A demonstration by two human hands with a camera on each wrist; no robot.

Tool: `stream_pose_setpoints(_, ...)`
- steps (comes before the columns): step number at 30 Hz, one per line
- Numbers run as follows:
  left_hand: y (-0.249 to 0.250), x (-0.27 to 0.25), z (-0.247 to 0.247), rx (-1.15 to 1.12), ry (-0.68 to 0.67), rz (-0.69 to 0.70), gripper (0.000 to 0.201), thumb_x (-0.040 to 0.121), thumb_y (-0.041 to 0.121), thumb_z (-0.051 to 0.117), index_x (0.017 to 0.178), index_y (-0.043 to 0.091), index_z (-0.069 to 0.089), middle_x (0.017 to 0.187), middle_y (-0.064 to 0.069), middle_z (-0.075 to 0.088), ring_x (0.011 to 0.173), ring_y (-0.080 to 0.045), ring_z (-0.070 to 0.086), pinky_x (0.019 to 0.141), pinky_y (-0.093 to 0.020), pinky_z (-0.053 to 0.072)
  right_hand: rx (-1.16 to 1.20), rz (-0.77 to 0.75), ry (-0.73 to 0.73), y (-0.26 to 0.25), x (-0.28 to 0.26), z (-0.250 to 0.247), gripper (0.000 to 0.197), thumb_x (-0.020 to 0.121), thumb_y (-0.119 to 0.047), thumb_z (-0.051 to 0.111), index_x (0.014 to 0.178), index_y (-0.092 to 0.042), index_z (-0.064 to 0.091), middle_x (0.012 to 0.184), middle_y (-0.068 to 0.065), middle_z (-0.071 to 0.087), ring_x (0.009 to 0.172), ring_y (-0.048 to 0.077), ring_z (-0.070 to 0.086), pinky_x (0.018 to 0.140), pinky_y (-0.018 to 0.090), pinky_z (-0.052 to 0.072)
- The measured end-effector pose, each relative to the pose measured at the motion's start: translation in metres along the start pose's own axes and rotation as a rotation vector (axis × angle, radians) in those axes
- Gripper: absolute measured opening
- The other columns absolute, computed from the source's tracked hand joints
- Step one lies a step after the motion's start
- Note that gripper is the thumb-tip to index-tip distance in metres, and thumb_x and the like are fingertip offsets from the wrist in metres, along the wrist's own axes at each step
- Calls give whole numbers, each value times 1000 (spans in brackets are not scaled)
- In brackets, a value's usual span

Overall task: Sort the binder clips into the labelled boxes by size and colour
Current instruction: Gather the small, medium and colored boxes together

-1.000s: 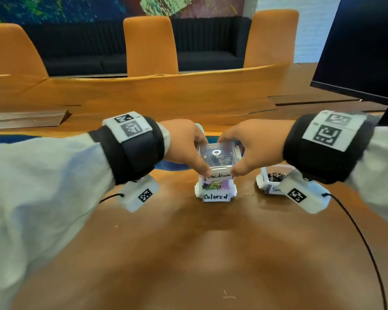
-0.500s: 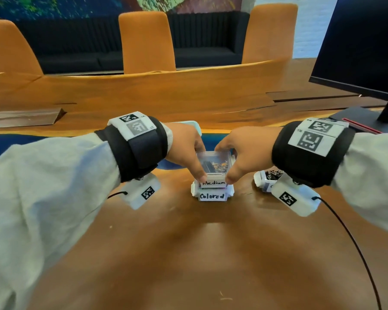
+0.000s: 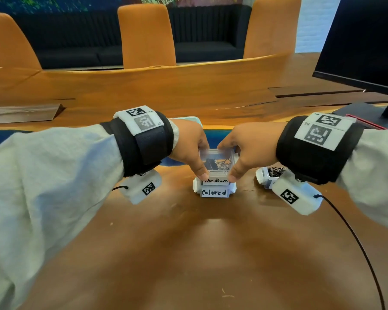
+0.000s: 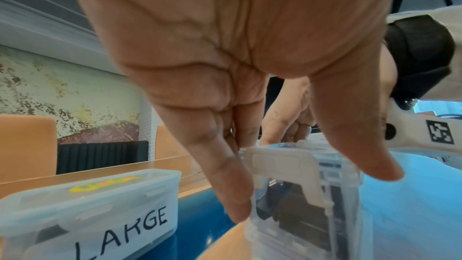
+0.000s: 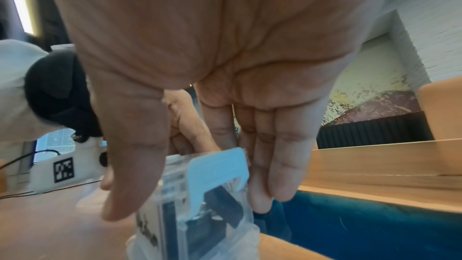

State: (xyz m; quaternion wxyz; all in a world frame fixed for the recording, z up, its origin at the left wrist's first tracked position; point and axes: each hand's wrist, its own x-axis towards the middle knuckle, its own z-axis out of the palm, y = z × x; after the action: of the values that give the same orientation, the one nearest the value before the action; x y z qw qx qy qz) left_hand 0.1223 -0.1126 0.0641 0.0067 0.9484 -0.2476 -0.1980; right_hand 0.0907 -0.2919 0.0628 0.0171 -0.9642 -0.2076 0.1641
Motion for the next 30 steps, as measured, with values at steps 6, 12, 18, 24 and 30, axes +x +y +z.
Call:
stream_pose_setpoints(6, 0, 1, -2, 7, -6, 11, 53, 68, 59, 83, 111, 30, 70, 95, 13, 67, 85, -5, 60, 78, -27, 47, 58, 0, 22, 4, -1, 0, 82, 70, -56, 82, 140, -25, 55, 124, -10, 66, 107, 14, 61, 96, 35, 51)
stream_pose_setpoints(12, 0, 2, 1, -24, 0, -7, 54, 67, 58, 85, 110, 28, 71, 101, 8, 71, 90, -10, 63, 78, -26, 47, 177, 49, 52, 9, -4, 9, 88, 70, -53, 83, 147, -31, 46, 117, -13, 62, 102, 7, 53, 86, 24, 39)
stream_pose_setpoints(18, 8, 4, -5, 27, -67, -47, 53, 65, 62, 84, 105, 29, 71, 92, 10, 69, 82, -10, 63, 81, -30, 52, 181, 68, 2, 4, -6, 4, 88, 73, -50, 83, 148, -27, 45, 139, -8, 58, 115, 12, 57, 92, 24, 40)
stream_pose_setpoints(24, 11, 4, -4, 58, -47, -90, 56, 64, 65, 83, 105, 29, 73, 95, 10, 72, 89, -11, 65, 89, -32, 53, 411, 146, -81, 4, -5, 4, 82, 78, -43, 81, 149, -29, 43, 135, -8, 57, 105, 19, 68, 92, 33, 57)
stream_pose_setpoints(30, 15, 5, -6, 69, -67, -115, 57, 66, 64, 82, 109, 28, 74, 102, 7, 74, 97, -14, 67, 89, -31, 52, 750, 331, -165, 6, 5, 17, 53, 97, -41, 60, 144, -22, 43, 134, 14, 59, 112, 32, 64, 96, 51, 54)
